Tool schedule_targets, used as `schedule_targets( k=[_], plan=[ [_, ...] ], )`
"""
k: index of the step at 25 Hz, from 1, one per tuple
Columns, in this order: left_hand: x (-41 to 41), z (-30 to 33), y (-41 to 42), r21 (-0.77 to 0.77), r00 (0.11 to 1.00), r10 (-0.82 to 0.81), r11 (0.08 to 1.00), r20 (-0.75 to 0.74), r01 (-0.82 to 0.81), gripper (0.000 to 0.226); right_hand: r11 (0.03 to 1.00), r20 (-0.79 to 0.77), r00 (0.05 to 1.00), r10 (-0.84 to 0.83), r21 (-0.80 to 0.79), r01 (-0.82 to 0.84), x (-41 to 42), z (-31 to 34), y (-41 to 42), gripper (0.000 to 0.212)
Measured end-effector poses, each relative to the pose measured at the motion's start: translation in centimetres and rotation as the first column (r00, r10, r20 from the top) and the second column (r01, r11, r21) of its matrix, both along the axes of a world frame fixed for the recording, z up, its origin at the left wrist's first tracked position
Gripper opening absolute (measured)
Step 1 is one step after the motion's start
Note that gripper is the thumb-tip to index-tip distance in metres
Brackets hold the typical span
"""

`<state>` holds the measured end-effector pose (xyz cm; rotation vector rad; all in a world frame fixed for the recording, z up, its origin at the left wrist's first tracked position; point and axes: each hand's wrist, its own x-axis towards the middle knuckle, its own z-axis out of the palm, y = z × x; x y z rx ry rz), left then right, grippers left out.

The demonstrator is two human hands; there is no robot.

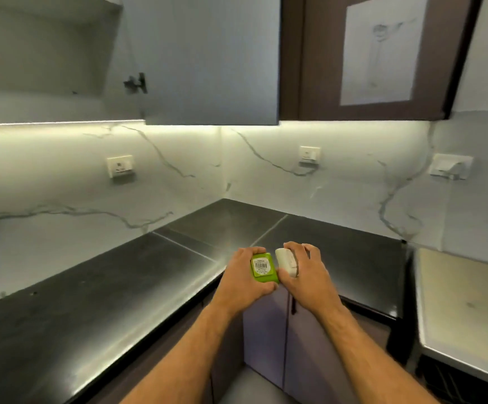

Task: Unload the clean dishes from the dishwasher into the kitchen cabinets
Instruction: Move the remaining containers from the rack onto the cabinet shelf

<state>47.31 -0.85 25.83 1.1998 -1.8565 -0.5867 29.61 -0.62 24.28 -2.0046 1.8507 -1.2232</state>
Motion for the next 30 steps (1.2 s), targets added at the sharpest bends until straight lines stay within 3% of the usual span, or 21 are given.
schedule_targets(
  k=[7, 11, 17, 25, 30],
  plan=[
    [16.5, 11.0, -7.0, -0.197, 0.953, 0.279, 0.947, 0.117, -0.253, 0.082, 0.967, -0.056, 0.972, 0.230, -0.104, -0.234, 15.8, 11.1, -10.4, 0.059],
    [23.4, 16.7, -9.8, -0.272, 0.916, 0.396, 0.890, 0.067, -0.365, 0.078, 0.933, -0.103, 0.948, 0.300, -0.174, -0.314, 22.9, 16.5, -14.7, 0.063],
    [29.1, 22.7, -14.7, -0.337, 0.868, 0.495, 0.812, -0.035, -0.477, 0.073, 0.885, -0.121, 0.920, 0.372, -0.252, -0.391, 30.1, 22.8, -22.0, 0.062],
    [35.2, 29.1, -26.2, -0.401, 0.739, 0.674, 0.679, 0.007, -0.616, 0.064, 0.820, -0.060, 0.880, 0.471, -0.337, -0.462, 36.5, 28.9, -36.4, 0.064],
    [38.8, 32.8, -33.6, -0.353, 0.622, 0.781, 0.601, 0.065, -0.717, 0.068, 0.736, -0.151, 0.811, 0.565, -0.353, -0.578, 39.8, 33.3, -44.0, 0.062]
  ],
)
